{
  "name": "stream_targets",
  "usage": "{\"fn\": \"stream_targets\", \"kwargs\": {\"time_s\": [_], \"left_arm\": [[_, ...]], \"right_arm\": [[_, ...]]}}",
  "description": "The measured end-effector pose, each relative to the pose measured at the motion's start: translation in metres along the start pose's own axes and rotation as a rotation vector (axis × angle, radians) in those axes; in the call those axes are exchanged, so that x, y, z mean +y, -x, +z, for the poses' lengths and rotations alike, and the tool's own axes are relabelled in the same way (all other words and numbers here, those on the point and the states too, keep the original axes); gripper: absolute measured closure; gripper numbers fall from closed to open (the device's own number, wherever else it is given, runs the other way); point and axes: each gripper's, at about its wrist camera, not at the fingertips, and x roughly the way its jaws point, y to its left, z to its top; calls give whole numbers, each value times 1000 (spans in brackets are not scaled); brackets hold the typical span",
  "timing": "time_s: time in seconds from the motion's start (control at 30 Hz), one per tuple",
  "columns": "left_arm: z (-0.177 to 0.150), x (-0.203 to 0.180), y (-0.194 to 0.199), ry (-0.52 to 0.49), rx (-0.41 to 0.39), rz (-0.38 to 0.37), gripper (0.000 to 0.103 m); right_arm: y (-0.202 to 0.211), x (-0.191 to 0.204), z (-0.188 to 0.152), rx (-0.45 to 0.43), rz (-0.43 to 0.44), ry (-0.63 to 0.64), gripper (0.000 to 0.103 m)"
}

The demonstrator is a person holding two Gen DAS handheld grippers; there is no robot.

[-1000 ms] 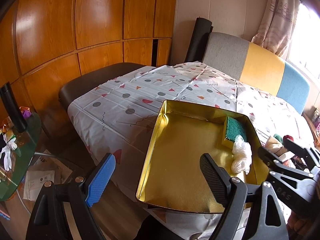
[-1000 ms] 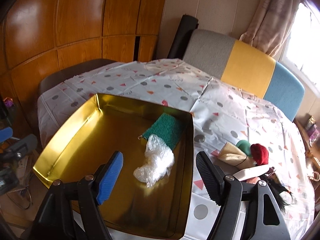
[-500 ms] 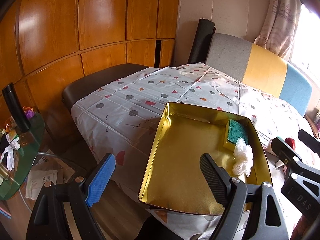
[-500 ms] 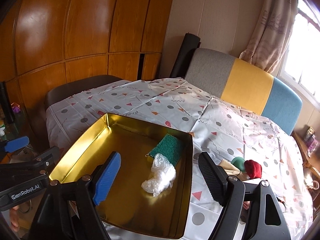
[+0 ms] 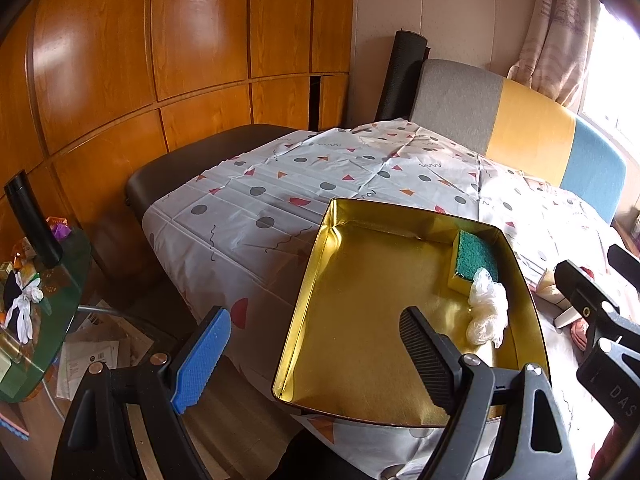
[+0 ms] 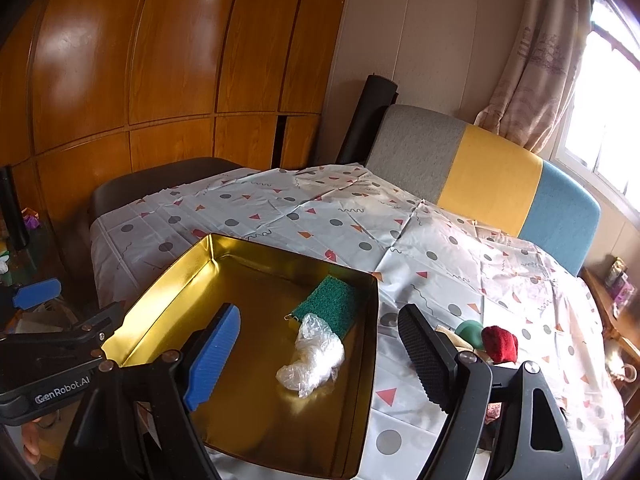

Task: Organize soft objects
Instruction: 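Move the left tool to the white foam block and grasp it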

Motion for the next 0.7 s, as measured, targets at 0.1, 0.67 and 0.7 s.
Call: {"fn": "stream_targets", "kwargs": {"time_s": [0.1,0.67,0.7], "left_arm": [[0,-4,0,-13,2,1,15],[19,-136,2,-398,-2,-306,15],[18,-150,2,-433,2,-325,15]], "right_arm": [[-1,-3,-1,-5,-5,0,20],[-14,-174,-94,239,-181,-232,14],[-13,-191,-102,252,-201,-267,14]]}}
